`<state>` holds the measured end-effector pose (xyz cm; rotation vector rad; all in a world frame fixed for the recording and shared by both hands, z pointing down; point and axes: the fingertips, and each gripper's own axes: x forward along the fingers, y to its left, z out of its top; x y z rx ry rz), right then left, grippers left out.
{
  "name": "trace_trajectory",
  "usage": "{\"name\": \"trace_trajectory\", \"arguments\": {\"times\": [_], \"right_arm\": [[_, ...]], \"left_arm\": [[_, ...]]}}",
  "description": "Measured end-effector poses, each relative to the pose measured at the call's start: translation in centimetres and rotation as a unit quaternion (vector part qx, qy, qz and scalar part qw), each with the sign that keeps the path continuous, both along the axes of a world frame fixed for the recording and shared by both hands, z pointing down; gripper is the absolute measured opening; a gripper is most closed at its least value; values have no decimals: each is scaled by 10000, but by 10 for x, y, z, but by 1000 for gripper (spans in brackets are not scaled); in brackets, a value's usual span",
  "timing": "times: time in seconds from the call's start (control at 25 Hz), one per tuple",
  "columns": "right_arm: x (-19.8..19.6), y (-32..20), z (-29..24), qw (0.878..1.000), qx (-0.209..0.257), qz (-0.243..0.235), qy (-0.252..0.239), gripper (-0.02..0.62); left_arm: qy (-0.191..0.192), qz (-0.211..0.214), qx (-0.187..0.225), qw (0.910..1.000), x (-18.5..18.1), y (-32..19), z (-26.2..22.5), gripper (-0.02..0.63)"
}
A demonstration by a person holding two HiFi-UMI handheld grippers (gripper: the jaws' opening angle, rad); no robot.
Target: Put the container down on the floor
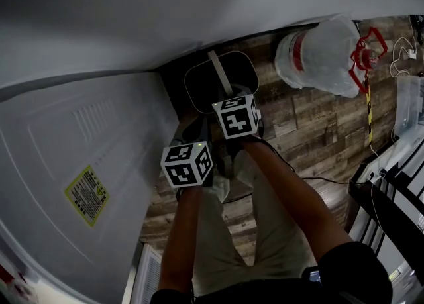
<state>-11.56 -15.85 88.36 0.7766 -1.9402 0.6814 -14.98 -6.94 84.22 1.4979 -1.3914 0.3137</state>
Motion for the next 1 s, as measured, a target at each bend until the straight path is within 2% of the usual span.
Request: {"name": "trace_trajectory", "arguments": {"times": [0.24, 0.48, 1.0], "right_arm": [[-5, -5, 8, 10000, 9, 4, -44, 32], [-8, -7, 18, 9999, 5, 60, -134, 32], [-7, 2, 32, 9998, 16, 73, -169, 32]], "left_arm": [[-65, 41, 23, 10000, -1, -3, 8, 14], [-204, -112, 76, 9997, -11, -7, 16, 14], [-305, -150, -7, 9994, -3, 6, 30, 14]]}}
